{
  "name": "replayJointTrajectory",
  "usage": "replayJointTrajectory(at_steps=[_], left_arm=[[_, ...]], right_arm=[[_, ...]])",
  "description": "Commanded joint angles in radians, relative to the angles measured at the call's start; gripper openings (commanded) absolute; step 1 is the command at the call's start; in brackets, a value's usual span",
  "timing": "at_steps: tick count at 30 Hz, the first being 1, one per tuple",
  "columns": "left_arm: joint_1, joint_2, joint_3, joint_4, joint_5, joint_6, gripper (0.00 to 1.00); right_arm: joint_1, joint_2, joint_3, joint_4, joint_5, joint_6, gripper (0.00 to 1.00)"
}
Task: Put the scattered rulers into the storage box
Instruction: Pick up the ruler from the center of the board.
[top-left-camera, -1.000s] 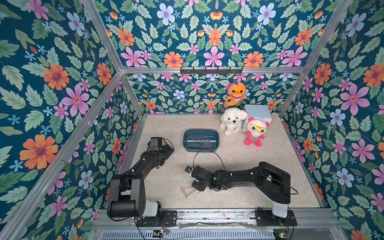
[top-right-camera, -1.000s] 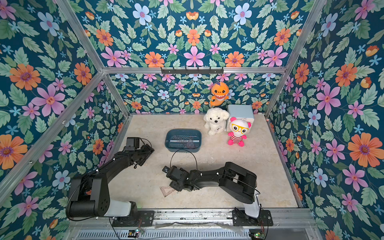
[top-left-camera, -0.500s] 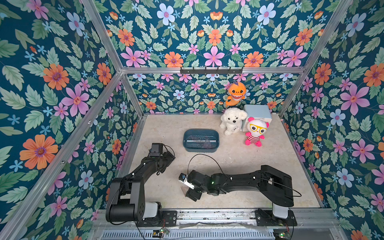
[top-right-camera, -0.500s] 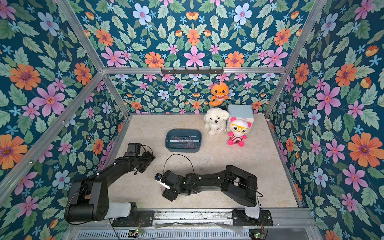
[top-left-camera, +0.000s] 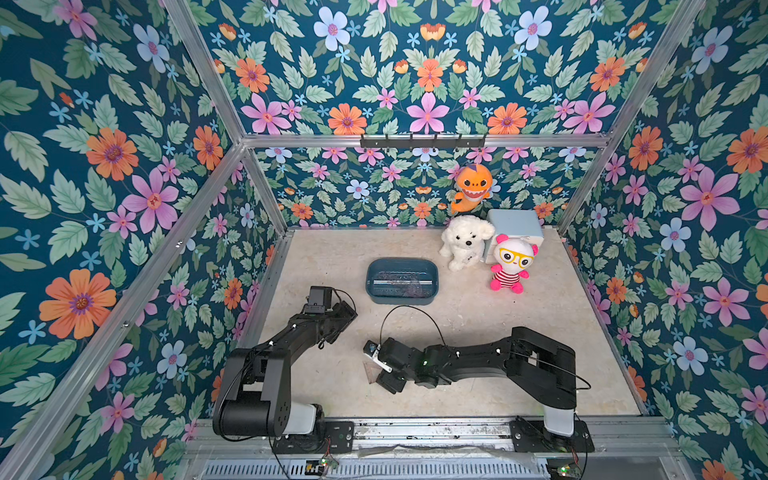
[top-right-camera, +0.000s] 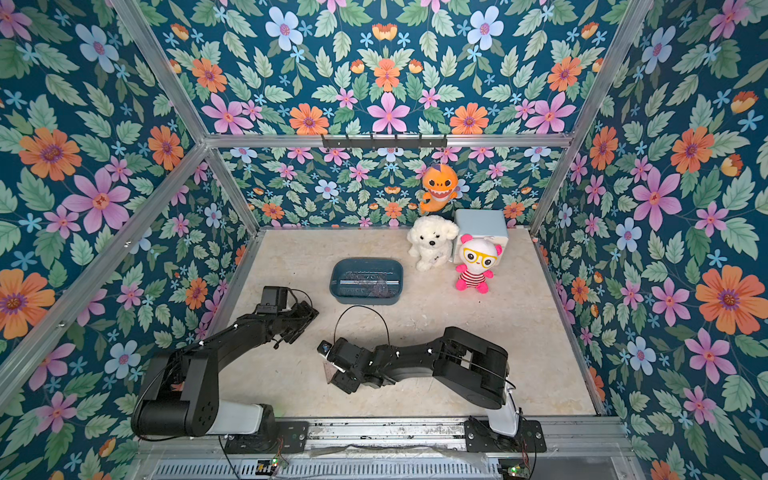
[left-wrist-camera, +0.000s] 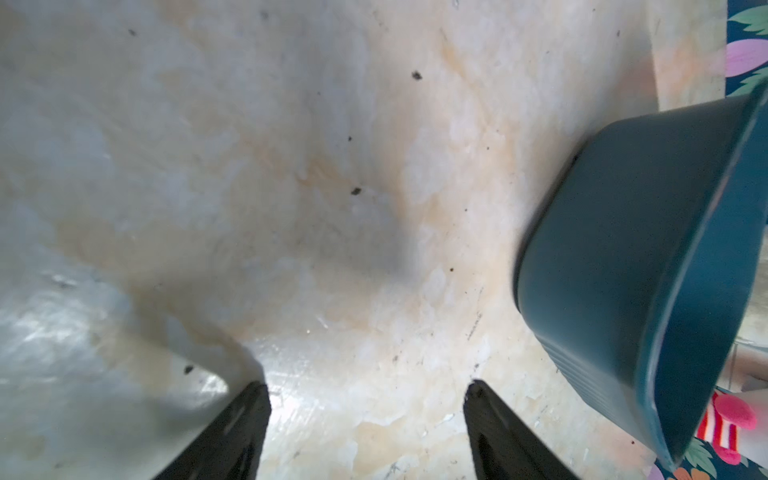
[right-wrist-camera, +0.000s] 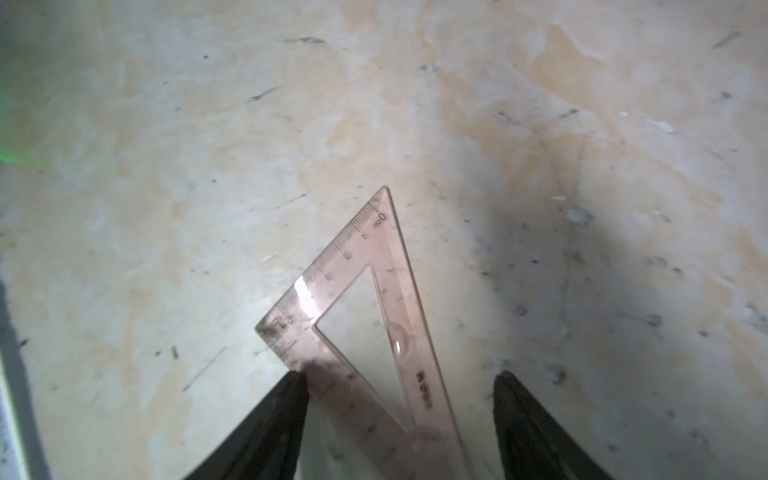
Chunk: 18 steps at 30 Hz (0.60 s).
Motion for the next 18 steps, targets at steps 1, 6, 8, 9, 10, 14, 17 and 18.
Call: replayJointTrajectory(at_steps=[1,6,8,9,10,14,17,18], left_arm=[[-0.010,0.016,-0.013,-0.012,0.029,-0.011,0.76],[-0.038,0.041,-0.025,0.056,0.081,-0.011,0.67],[-0.056,0.044,-0.026,0.079,0.109,0.001,0.63],[-0.063,0.038,-0.030,0.087,0.122,0.005,0.62],[-0.071,0.029,-0.037,0.088,0.130,0.009,0.61],[-0.088,-0.067,-0.063,0.016,0.121,0.026,0.54],[-0.131,-0.155,-0.071,-0.078,0.092,0.030,0.51],[-0.153,-0.178,-0.076,-0.100,0.080,0.022,0.49]], right_arm=[[-0.024,-0.002,-0.031,-0.082,0.070,0.000,0.70],[-0.051,-0.003,-0.045,-0.061,0.088,0.008,0.68],[-0.070,-0.015,-0.051,-0.049,0.065,0.034,0.67],[-0.074,-0.028,-0.058,-0.037,0.058,0.042,0.67],[-0.074,-0.041,-0.065,-0.023,0.056,0.054,0.66],[-0.076,-0.129,-0.095,0.003,0.022,0.123,0.66],[-0.095,-0.225,-0.149,0.057,-0.031,0.177,0.65],[-0.106,-0.245,-0.163,0.073,-0.051,0.193,0.64]])
